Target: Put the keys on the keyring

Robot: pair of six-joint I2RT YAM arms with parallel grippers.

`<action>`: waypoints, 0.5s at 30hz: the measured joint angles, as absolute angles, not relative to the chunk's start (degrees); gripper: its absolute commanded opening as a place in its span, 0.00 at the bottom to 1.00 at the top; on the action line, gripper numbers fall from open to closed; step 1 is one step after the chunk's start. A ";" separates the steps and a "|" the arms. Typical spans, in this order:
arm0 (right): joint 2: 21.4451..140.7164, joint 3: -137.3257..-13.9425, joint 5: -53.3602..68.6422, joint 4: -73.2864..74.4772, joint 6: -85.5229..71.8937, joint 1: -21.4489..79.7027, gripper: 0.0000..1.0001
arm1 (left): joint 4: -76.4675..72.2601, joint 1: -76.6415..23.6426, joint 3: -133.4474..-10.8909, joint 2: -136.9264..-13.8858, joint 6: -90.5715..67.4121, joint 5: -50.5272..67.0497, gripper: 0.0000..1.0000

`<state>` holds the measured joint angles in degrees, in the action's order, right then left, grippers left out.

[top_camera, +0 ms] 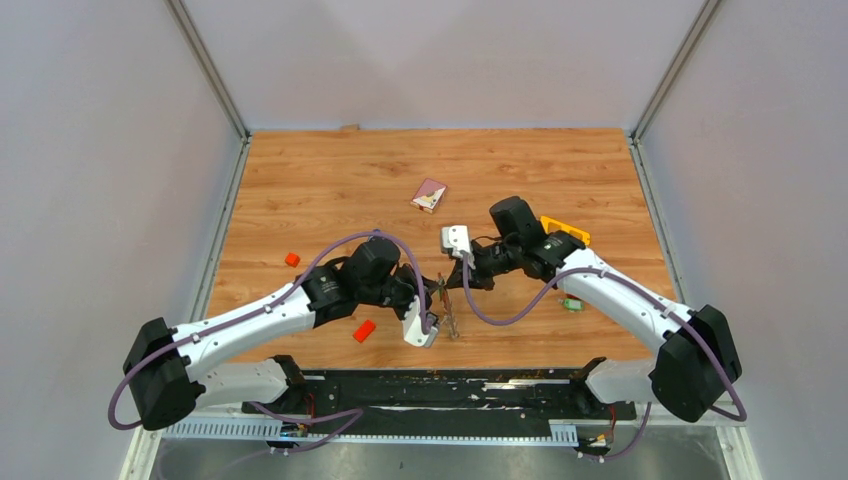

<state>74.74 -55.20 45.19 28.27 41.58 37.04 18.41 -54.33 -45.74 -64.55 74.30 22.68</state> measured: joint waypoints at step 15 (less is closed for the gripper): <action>76.16 -56.38 47.16 29.80 39.68 35.81 0.00 | 18.39 -54.83 -45.34 -64.38 76.55 22.20 0.00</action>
<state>76.16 -56.38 47.16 29.80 39.68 35.81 18.39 -54.83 -45.34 -64.38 76.55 22.20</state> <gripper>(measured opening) 0.011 0.006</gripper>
